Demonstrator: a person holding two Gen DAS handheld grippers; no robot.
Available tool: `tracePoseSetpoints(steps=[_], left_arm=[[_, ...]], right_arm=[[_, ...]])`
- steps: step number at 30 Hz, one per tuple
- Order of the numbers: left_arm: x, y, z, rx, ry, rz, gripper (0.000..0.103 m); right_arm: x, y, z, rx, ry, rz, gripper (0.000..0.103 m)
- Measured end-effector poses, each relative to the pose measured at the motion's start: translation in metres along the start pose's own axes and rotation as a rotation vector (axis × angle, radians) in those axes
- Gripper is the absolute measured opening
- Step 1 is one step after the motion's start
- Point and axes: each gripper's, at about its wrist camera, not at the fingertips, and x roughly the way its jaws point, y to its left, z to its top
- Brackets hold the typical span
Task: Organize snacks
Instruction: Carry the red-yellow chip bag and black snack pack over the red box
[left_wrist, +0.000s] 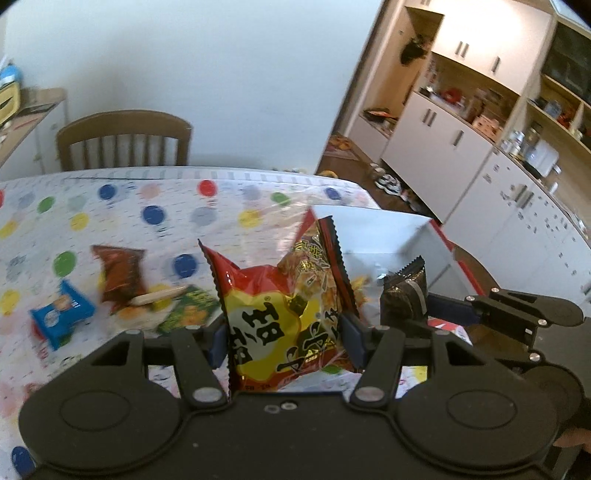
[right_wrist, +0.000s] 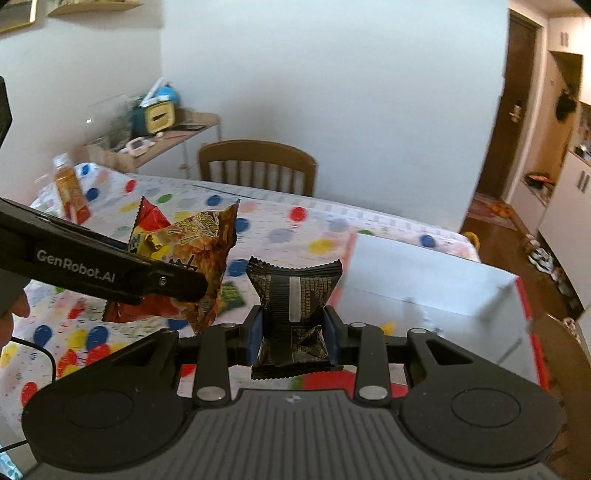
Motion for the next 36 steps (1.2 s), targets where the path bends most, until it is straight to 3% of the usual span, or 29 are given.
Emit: tracePoseSetpoints(steps=[12,18,28,36], left_arm=[[0.063,-0.077,0.026,0.09,0.055,-0.046,0.059],[0.105,-0.104,0.042,0.107,0.087,-0.02,0.059],[0.166,-0.13,0.064,0.123,0.127,0.072,0.059],[0.211,-0.138,0.074,0.129,0.187,0.117,0.059]], right_arm=[[0.012,-0.104,-0.021,0.095,0.051,-0.073,0.033],[0.032,-0.149,-0.029,0.117,0.085,-0.091,0.033],[0.075,-0.189,-0.032,0.13,0.163,-0.075,0.033],[0.102,-0.199,-0.039,0.117,0.228,-0.05,0.033]])
